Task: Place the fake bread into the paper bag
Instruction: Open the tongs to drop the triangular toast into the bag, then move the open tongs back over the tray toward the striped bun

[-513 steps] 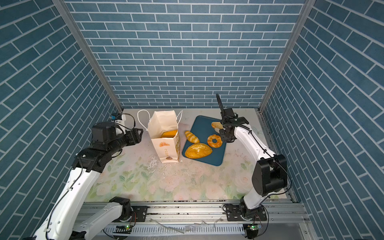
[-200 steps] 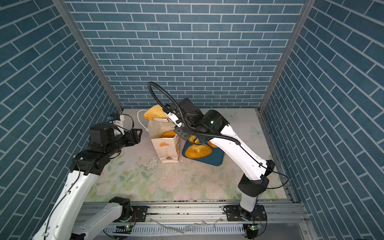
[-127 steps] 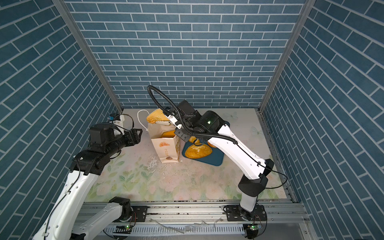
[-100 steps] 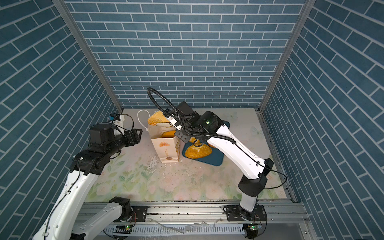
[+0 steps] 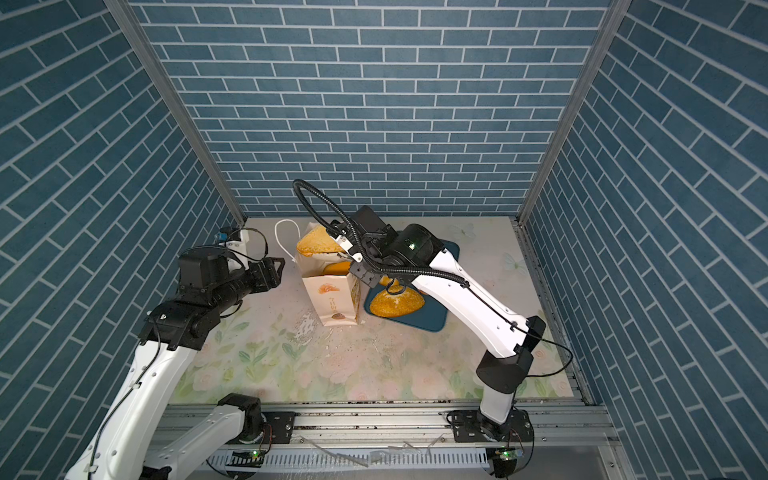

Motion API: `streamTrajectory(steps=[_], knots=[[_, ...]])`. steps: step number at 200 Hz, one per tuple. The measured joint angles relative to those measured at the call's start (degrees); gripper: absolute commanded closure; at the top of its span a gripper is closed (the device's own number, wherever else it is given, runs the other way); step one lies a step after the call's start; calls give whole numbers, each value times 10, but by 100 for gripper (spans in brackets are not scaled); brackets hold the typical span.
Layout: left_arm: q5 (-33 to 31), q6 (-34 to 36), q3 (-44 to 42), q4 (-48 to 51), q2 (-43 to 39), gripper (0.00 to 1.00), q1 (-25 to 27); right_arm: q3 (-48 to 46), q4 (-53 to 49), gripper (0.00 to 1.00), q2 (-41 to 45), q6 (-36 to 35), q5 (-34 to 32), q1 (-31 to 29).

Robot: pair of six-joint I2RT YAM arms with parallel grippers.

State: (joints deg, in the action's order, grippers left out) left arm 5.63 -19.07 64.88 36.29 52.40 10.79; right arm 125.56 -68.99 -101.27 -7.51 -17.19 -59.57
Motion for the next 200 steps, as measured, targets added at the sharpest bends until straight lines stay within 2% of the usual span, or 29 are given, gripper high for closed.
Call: streamTrajectory(steps=[61,148,174,200], knots=[[0,0,0,0,0,25,0,24,0,55,-1,0,-6,0],[0,0,0,0,1,24,0,61,14,56,19,-3,-27,7],[0,0,0,0,2,25,0,36,24,56,64,-3,-38,35],[0,0,0,0,8,25,0,-34,41,56,134,4,-39,94]])
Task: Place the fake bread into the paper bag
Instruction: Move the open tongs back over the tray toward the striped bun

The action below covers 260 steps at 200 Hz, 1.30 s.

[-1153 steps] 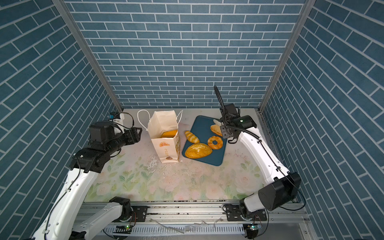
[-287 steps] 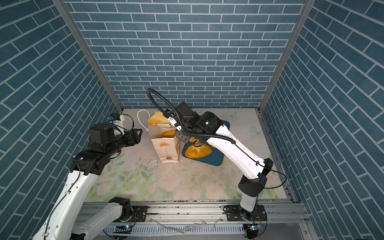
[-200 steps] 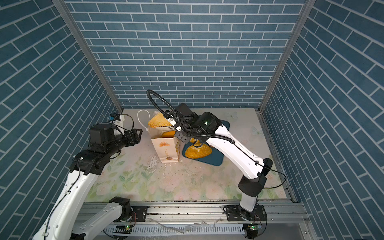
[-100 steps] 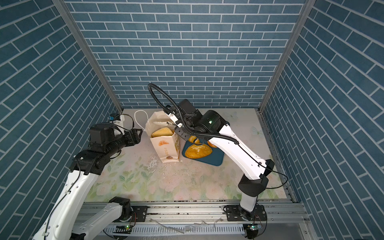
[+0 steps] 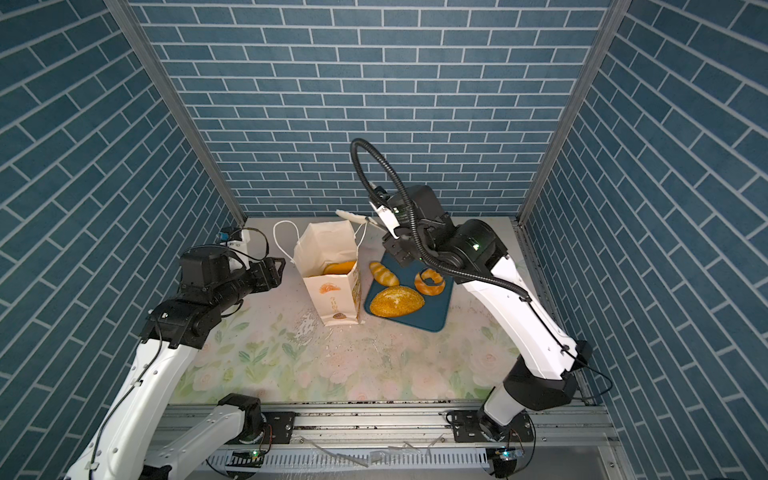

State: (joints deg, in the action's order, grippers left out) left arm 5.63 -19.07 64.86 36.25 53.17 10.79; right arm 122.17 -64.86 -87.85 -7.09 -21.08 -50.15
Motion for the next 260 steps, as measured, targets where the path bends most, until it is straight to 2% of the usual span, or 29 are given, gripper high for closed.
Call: streamTrajectory(steps=[47,89,166,260], knots=[[1,0,0,0,7,25,0,-142,34,56,88,28,28,109],[7,0,0,-1,8,25,0,-254,54,56,66,49,83,168],[6,0,0,0,4,25,0,-283,73,57,-77,61,184,168],[4,0,0,0,5,24,0,-279,78,58,-159,62,220,165]])
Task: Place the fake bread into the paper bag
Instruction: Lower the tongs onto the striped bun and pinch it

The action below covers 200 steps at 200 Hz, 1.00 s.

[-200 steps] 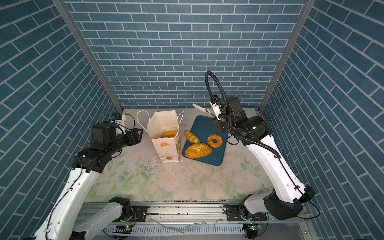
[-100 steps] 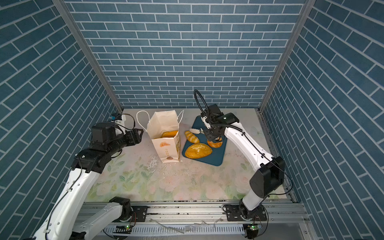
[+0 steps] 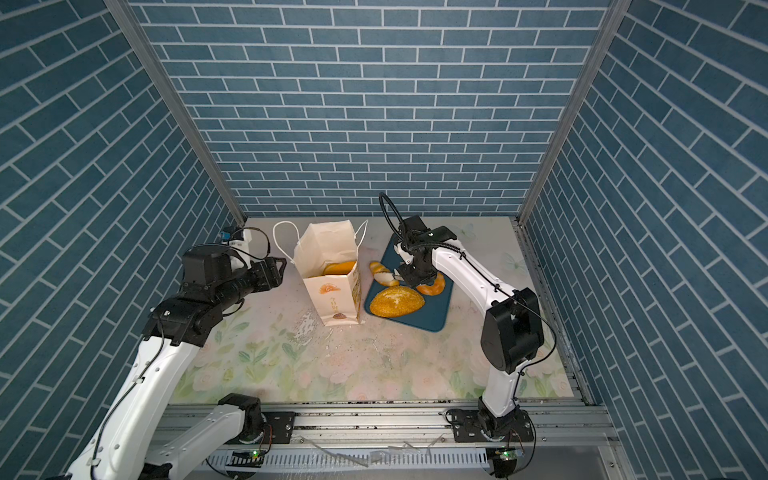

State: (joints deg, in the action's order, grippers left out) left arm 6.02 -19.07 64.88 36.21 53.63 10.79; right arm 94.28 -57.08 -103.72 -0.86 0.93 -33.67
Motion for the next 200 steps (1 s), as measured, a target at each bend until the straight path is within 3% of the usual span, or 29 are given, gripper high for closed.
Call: streamTrajectory(steps=[58,142,200], knots=[[0,0,0,0,1,25,0,15,8,62,-22,0,9,-1],[0,0,0,0,1,24,0,17,10,60,-39,1,12,-3],[-2,0,0,0,1,25,0,17,10,68,-39,3,8,-5]])
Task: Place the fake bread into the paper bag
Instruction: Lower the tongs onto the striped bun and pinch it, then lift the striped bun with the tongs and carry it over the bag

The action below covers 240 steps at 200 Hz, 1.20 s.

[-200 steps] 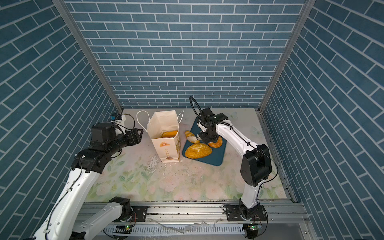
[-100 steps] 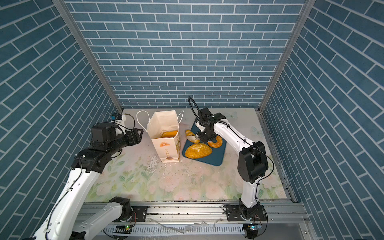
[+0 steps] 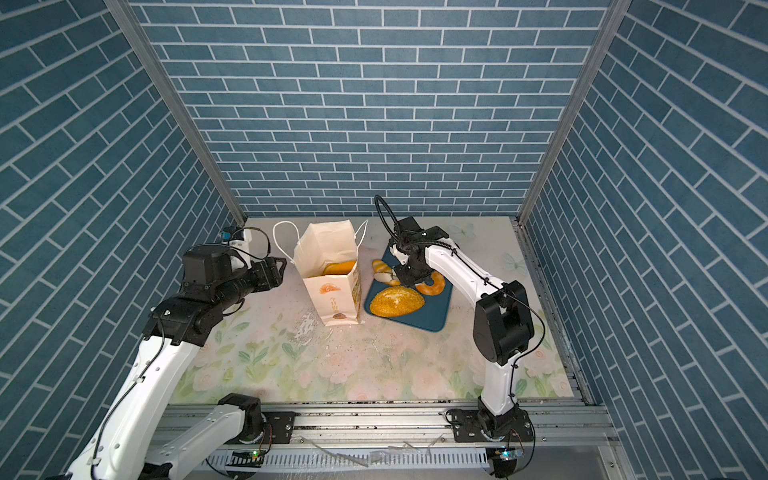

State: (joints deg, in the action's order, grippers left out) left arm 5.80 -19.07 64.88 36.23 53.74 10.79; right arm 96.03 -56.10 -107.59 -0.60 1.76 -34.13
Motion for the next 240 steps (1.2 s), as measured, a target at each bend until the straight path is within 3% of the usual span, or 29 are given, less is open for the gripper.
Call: streamTrajectory(steps=[122,188,240], knots=[[-2,0,-1,1,-11,25,0,0,21,75,43,21,-57,0],[-2,0,-1,2,-18,24,0,1,19,75,84,41,-131,0],[-2,0,-5,1,-18,24,0,79,-6,75,141,47,-181,-1]])
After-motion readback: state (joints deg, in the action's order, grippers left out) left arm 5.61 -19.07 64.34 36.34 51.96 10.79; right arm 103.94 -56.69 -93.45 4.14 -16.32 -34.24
